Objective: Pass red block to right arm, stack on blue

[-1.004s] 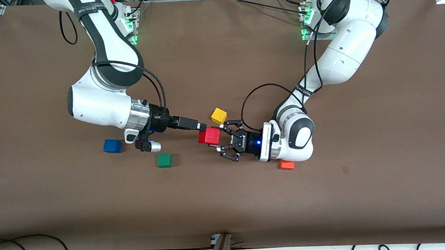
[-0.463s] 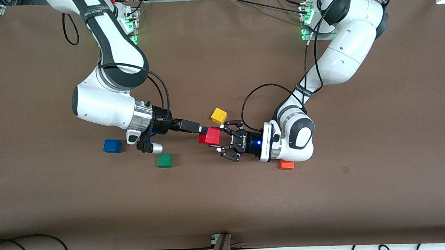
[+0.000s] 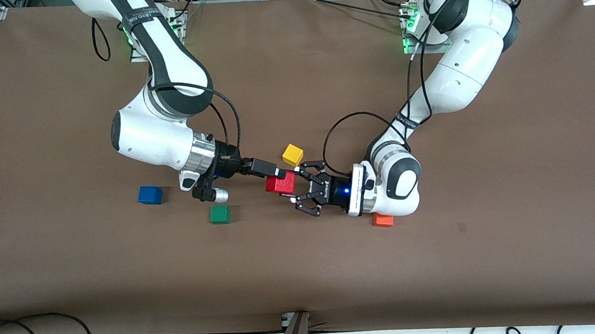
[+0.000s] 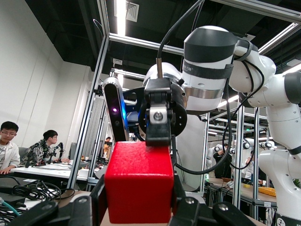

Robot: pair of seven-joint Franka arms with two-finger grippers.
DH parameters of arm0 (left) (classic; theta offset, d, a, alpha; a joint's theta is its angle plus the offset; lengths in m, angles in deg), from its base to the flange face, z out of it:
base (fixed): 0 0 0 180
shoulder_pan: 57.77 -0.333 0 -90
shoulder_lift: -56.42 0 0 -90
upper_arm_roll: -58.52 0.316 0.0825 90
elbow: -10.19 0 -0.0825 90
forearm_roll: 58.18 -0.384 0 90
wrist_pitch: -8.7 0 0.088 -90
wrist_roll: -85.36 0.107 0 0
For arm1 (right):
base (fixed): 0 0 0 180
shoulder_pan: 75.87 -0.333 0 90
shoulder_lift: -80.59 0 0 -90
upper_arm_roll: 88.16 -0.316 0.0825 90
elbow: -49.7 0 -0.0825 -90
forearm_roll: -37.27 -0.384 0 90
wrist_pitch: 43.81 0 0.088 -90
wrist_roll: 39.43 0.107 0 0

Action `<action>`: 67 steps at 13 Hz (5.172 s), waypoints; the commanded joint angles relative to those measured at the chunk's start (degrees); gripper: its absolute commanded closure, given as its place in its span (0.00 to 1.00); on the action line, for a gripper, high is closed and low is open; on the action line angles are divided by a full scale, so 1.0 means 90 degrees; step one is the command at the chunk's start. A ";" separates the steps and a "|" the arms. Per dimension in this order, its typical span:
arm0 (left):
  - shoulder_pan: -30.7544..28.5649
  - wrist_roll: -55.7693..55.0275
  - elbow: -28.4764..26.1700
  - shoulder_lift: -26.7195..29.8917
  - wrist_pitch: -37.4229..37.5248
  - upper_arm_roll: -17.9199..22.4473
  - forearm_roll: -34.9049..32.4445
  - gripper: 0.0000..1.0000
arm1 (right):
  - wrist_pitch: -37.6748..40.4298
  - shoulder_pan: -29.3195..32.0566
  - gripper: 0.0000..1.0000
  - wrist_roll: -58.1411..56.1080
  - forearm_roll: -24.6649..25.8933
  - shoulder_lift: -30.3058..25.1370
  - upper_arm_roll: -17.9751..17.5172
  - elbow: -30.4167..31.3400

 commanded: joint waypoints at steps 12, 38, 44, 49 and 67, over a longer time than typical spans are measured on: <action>-0.0032 0.0113 -0.0185 0.0150 -0.0056 0.0043 0.0176 0.22 | -0.0061 -0.0011 0.99 -0.0022 -0.0116 0.0004 0.0014 -0.0140; -0.3966 -0.2172 0.0049 0.1800 0.2921 0.0365 -0.7828 0.00 | 0.1912 -0.0146 1.00 -0.1384 0.5507 -0.0211 0.3042 0.1294; -0.4212 -0.3565 0.0332 0.2598 0.3001 0.0824 -0.9313 0.00 | 0.1513 -0.0216 1.00 -0.0736 0.5753 -0.0260 0.3032 0.1636; -0.3627 -0.5676 0.0312 0.3810 0.3010 0.0824 -1.0711 0.00 | 0.0710 -0.0479 1.00 -0.0394 0.5753 -0.0309 0.3032 0.2184; -0.1507 -1.0590 0.0361 0.4935 0.3303 0.0697 -1.2530 0.00 | 0.1743 -0.0411 0.00 -0.0227 0.5734 -0.0406 0.3227 0.0927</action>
